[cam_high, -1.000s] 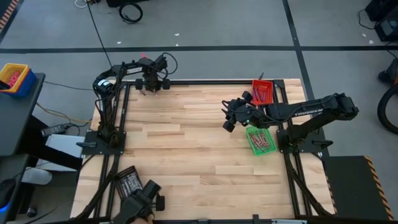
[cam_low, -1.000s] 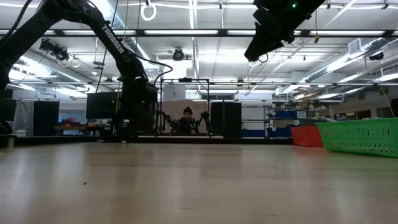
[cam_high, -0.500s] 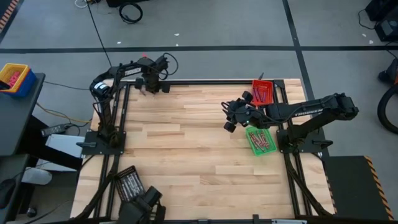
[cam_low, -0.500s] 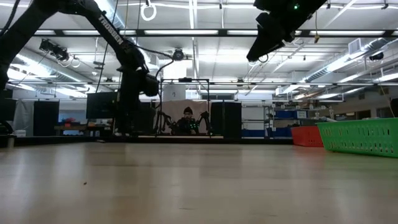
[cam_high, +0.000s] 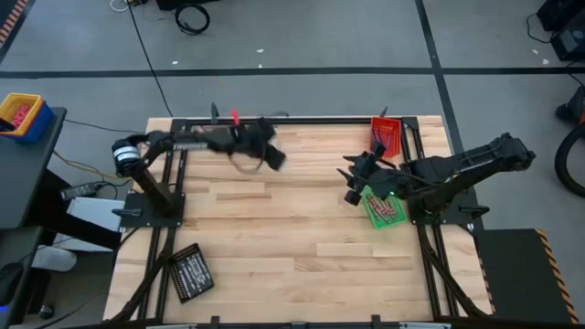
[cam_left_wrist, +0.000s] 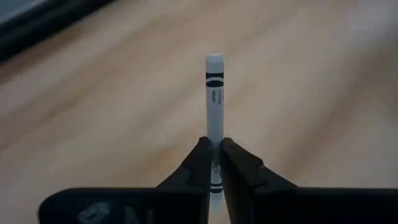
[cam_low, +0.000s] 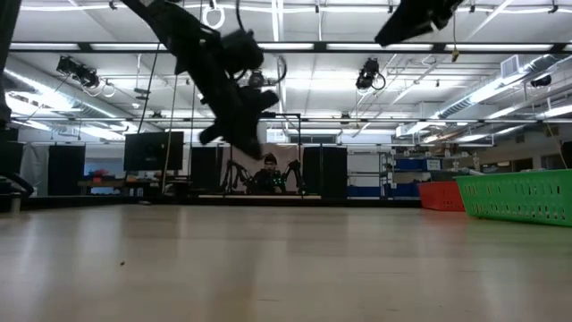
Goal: Sort crayons
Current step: Put the white crayon into the black bin
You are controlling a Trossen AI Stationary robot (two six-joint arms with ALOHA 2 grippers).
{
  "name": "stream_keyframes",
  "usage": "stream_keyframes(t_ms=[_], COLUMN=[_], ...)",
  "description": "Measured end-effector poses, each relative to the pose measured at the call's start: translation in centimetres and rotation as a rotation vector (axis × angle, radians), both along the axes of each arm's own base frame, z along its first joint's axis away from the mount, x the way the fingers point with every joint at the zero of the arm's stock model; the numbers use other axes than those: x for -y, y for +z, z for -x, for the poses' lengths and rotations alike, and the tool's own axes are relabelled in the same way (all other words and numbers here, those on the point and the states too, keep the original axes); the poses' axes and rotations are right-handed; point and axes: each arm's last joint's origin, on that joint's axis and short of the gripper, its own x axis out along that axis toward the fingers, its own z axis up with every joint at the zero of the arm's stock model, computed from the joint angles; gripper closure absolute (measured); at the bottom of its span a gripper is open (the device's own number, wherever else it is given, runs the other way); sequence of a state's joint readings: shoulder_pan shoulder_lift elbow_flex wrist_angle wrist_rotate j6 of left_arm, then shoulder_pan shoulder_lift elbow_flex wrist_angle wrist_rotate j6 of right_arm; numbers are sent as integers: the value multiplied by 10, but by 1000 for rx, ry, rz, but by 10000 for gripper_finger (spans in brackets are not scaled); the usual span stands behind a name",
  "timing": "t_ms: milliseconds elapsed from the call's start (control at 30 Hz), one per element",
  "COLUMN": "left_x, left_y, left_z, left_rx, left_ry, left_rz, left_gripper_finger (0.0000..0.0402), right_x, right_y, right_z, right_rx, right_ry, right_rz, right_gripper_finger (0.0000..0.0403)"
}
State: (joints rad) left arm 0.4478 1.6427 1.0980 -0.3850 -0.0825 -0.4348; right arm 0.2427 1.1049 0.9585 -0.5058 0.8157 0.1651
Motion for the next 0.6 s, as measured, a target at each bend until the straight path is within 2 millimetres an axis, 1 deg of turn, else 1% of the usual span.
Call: stream_keyframes(t_ms=[100,167,233,300,367,433,533,600], left_x=[41,67,92,114,133,150,169,175], left_y=[-5,-5,-2,4,11,18,25,27], left_z=[-19,-30,-38,-44,-49,-51,-52,-52], left_rx=[176,273,357,447,521,590,662,668], left_ry=[-148,-263,-360,-424,-475,-529,-575,-579], left_rz=[-68,-116,-155,-181,-220,-265,-283,-287], left_gripper_finger=[372,372,372,372,372,372,372,372], right_x=[-13,-20,-26,-31,-34,-35,-39,-42], right_y=[5,2,-13,-34,-51,-57,-51,-44], right_z=[-1,-7,-14,-21,-25,-26,-25,-21], right_rx=[64,125,133,116,106,133,186,219], right_ry=[51,67,93,136,154,159,177,202], right_rz=[-16,-44,-50,-46,-24,-26,-29,-28], right_gripper_finger=[218,218,218,218,217,215,209,205])
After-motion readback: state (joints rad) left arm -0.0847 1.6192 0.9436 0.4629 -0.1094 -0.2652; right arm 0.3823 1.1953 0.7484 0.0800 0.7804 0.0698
